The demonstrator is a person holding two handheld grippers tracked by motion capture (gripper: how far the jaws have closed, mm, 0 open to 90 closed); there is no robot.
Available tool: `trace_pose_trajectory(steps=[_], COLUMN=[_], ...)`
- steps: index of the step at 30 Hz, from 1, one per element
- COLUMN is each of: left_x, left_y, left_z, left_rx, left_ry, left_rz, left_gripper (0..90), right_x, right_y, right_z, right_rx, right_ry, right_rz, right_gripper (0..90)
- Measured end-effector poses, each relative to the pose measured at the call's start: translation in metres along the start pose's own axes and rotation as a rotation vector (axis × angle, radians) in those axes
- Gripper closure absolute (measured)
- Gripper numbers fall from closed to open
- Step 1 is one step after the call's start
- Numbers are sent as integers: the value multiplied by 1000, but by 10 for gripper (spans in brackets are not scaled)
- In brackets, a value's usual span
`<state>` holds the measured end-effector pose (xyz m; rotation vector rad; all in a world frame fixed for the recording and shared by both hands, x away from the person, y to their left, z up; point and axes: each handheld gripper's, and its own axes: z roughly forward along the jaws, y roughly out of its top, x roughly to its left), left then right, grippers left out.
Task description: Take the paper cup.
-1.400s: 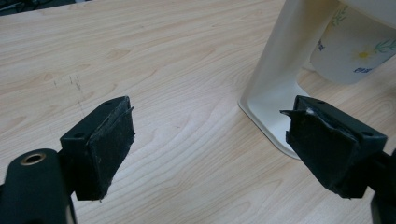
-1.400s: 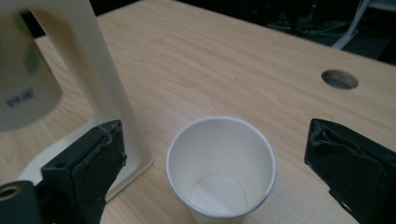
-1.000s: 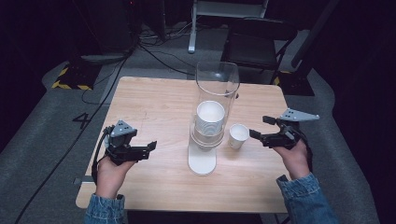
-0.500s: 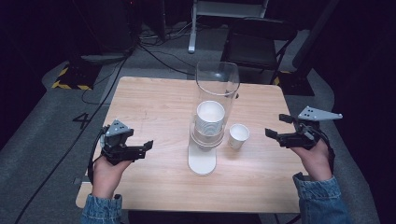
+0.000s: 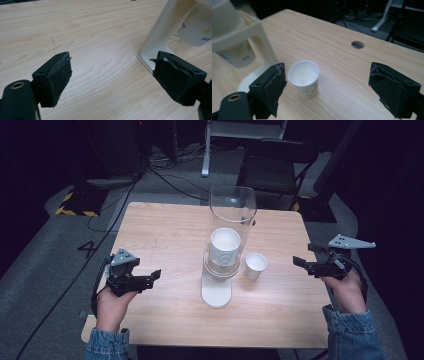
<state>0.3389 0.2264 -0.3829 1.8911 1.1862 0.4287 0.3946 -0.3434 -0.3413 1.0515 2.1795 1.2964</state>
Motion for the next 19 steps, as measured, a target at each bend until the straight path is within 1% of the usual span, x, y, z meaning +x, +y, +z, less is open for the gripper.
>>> trace_pose_trajectory(steps=[2,3,5,9,10,12,19], left_x=[1,1,2,4,5,6,5], left_y=[0,-1,-1,-2,-3,-3,-3], left_z=[1,1,1,1,1,1,1], left_rx=[2,1,0,-9,-10,-11,-10], left_ry=[2,4,6,13,14,13,14], left_rz=[5,-2,-6,-22,-23,-26,-23], left_gripper=[151,151,151,151,151,152,151], right_x=[-2,-4,-7,-12,-12,-12,-9], right_y=[-1,-3,-5,-7,-7,-7,-7], right_z=[2,3,5,5,5,5,9], right_rx=[16,20,20,13,11,11,13], right_ry=[-22,-25,-26,-46,-50,-56,-47], right_rz=[-7,-5,7,21,29,24,11], right_gripper=[149,148,148,148,148,148,149])
